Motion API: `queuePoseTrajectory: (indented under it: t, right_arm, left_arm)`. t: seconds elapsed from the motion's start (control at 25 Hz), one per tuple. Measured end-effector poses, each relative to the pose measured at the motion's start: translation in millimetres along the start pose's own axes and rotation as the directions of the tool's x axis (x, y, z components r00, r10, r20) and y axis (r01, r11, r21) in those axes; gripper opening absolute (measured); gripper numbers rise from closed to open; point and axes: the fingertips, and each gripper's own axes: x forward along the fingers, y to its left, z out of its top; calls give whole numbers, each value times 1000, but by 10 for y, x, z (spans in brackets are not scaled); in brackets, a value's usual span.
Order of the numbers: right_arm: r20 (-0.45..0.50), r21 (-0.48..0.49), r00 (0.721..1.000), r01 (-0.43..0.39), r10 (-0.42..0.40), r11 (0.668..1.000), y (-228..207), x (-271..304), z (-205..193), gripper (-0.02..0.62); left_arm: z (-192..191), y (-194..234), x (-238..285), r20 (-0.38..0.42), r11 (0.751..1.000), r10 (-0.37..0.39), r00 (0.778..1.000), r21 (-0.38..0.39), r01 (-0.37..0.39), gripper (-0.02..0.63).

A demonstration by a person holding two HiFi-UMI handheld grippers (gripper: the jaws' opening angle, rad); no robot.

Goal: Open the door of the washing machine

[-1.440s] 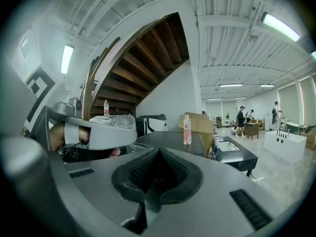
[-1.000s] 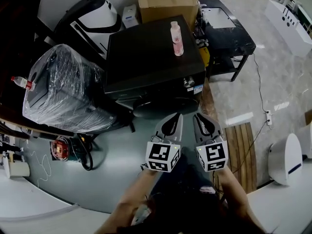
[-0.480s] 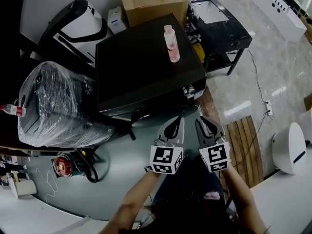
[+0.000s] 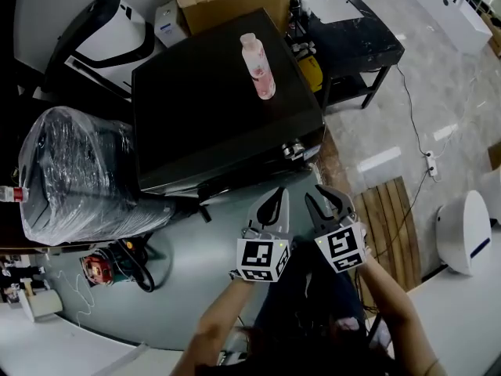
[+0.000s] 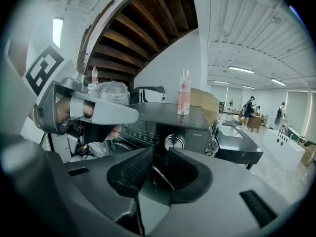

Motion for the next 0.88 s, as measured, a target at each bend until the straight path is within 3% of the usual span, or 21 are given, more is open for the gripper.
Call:
queuePoseTrajectory:
  t: [0.88]
  right_arm:
    - [-116, -135, 972, -221, 207, 966, -364, 991, -986, 114]
  left_arm:
    - [-644, 506, 585, -6, 972, 225, 974, -68, -225, 14]
